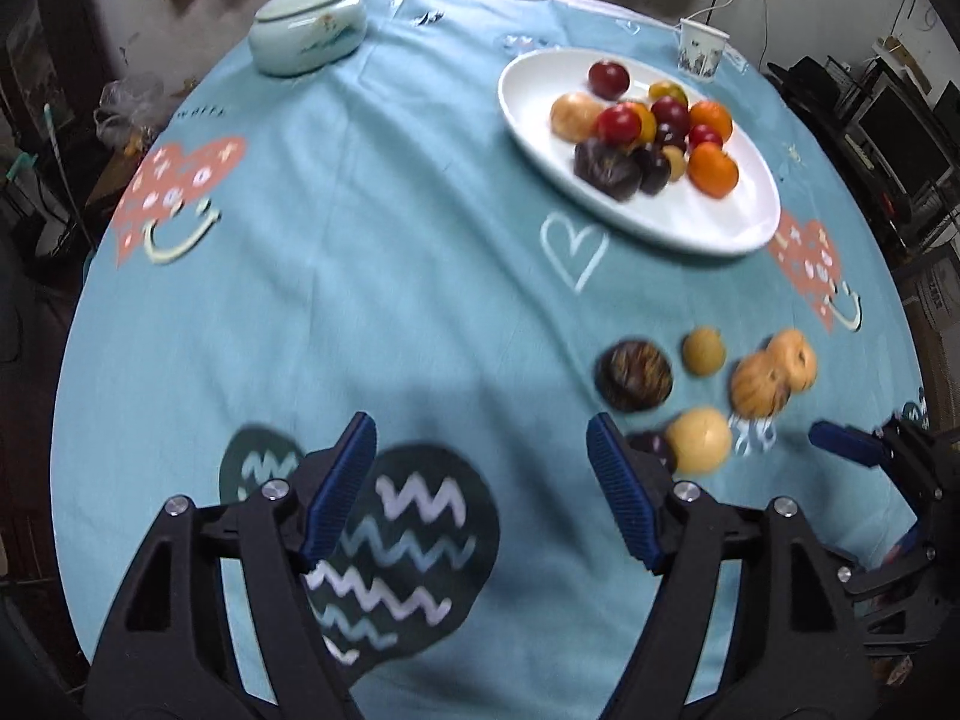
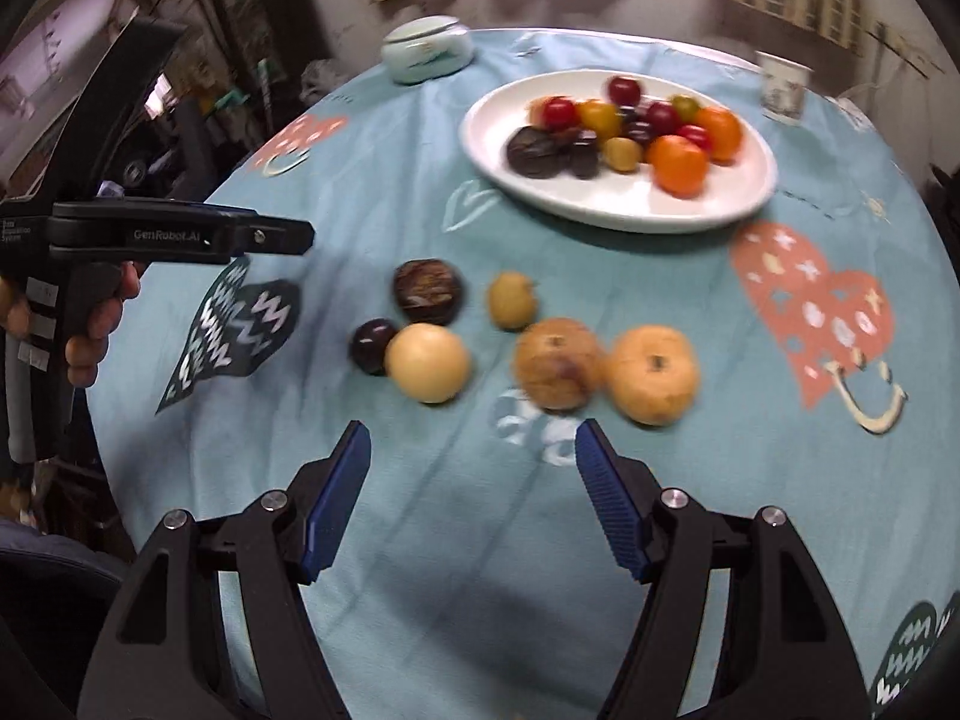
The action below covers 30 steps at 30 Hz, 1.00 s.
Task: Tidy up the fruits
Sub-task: 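Move both open tools back over the loose fruits, then grasp the dark plum with the left tool while the right tool grasps the pale yellow fruit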
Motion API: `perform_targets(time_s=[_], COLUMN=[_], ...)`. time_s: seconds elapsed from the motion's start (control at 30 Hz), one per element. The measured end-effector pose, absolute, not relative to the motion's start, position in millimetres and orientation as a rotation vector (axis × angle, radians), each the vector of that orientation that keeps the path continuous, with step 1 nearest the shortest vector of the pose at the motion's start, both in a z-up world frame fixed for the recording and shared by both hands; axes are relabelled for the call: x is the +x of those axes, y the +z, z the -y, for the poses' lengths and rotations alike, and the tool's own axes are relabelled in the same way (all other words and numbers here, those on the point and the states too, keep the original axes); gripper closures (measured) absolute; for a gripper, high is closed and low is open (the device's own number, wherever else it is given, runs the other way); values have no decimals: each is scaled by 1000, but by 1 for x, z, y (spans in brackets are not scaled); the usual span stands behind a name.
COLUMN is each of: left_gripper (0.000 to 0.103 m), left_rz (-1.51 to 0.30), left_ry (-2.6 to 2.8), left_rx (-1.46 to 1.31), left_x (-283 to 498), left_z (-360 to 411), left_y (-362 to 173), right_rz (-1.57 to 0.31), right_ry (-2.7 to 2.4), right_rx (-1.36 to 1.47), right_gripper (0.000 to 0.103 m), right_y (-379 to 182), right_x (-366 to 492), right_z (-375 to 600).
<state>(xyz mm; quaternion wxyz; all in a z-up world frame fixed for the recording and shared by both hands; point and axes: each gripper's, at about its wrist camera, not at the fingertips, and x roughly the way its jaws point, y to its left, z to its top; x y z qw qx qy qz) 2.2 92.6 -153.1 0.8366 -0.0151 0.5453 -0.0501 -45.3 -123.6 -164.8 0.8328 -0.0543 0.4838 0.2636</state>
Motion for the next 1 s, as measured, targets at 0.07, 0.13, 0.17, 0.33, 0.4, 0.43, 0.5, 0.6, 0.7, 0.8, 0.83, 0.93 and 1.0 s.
perform_targets(time_s=[0.07,0.13,0.17,0.33,0.4,0.43,0.5,0.6,0.7,0.8,0.83,0.93,1.0], left_gripper=[29,28,28,27,27,27,27,27,27,31,32,39,67], left_rz=[-1166,-1171,-1173,-1178,-1180,-1181,-1183,-1177,-1175,-1193,-1198,-1209,-1231], left_ry=[-115,-128,-134,-152,-159,-164,-183,-237,-286,-308,-315,-334,-341], left_rx=[-34,-33,-31,-22,-20,-18,-11,18,54,69,74,91,97], left_x=[-8,-18,-21,-31,-30,-29,-27,-24,-17,-5,-2,6,11], left_z=[-94,-95,-94,-90,-87,-85,-79,-61,-40,-23,-19,-8,-3], left_y=[-157,-159,-159,-159,-160,-161,-162,-163,-169,-179,-182,-189,-195], right_rz=[-1013,-1002,-1003,-1016,-1058,-1058,-1072,-1073,-1085,-1101,-1104,-1113,-1117], right_ry=[580,582,578,580,610,609,632,629,594,558,548,532,529], right_rx=[-168,-215,-233,-284,-313,-327,-330,-250,-164,-116,-107,-89,-86], right_gripper=[32,32,32,38,58,65,65,65,65,65,65,65,65], right_y=[-169,-174,-177,-187,-192,-191,-188,-178,-174,-175,-175,-177,-177], right_x=[-44,-41,-37,-18,-14,-15,-20,-25,-30,-35,-37,-42,-46], right_z=[106,94,89,74,69,67,70,89,113,127,130,138,139])
